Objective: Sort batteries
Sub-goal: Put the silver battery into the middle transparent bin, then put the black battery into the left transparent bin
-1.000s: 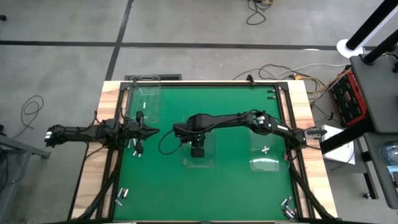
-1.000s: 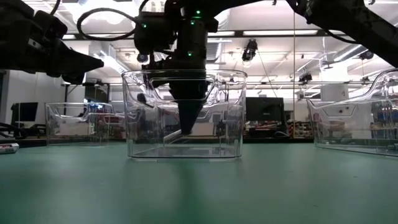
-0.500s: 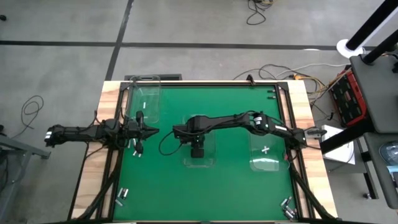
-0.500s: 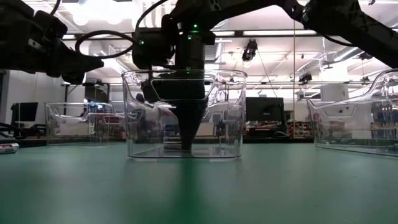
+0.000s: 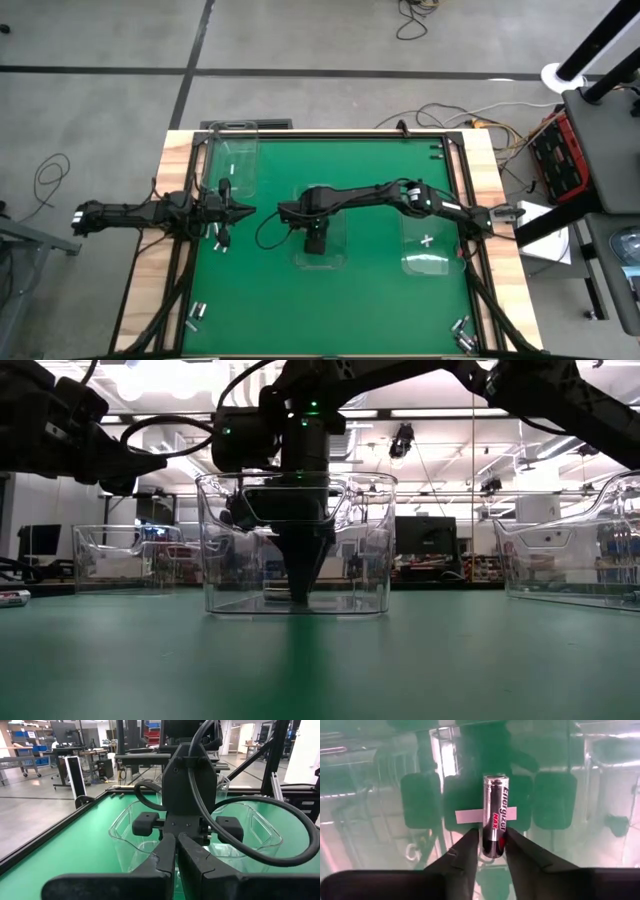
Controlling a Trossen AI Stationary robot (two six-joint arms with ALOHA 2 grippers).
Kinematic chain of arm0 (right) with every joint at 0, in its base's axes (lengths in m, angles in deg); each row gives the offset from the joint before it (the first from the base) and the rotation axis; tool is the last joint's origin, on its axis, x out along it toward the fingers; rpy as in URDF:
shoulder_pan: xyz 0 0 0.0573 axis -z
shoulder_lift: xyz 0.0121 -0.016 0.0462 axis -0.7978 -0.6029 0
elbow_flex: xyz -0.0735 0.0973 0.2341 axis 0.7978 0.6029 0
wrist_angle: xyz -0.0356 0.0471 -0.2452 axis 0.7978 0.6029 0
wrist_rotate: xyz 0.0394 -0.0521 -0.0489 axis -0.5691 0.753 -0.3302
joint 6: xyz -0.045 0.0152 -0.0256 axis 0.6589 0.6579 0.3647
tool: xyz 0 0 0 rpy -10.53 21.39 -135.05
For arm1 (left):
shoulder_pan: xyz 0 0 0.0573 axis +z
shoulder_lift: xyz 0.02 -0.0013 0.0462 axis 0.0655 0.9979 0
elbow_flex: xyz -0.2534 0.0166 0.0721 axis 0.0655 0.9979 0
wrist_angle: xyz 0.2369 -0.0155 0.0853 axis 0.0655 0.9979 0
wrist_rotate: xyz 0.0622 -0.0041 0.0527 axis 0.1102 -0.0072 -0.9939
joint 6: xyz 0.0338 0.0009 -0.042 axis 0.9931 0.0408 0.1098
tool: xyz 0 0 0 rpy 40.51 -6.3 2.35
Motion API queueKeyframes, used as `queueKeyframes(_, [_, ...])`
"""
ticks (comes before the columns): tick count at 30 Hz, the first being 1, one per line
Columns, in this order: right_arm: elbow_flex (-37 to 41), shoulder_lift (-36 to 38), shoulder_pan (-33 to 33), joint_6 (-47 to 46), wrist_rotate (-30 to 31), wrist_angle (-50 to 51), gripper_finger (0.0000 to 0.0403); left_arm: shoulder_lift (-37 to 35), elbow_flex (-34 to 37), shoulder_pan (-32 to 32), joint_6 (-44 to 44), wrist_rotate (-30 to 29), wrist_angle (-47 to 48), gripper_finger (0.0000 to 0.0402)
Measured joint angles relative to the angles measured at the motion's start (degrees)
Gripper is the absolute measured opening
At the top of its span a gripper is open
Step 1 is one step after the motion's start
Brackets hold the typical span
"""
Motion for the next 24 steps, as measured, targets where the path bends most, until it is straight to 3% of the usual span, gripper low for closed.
queueKeyframes(8, [-1.17,1.78,-0.29,-2.81,-0.15,1.04,0.0181,0.00,0.00,0.01,0.00,0.00,0.00,0.0000])
queueKeyframes(14, [-2.33,7.89,-0.07,-7.77,0.90,5.93,0.0206,0.02,0.00,0.02,0.00,0.00,0.02,0.0000])
queueKeyframes(24, [-0.83,20.61,4.49,-18.37,31.00,13.70,0.0214,0.04,0.00,0.00,0.00,0.00,0.00,0.0000])
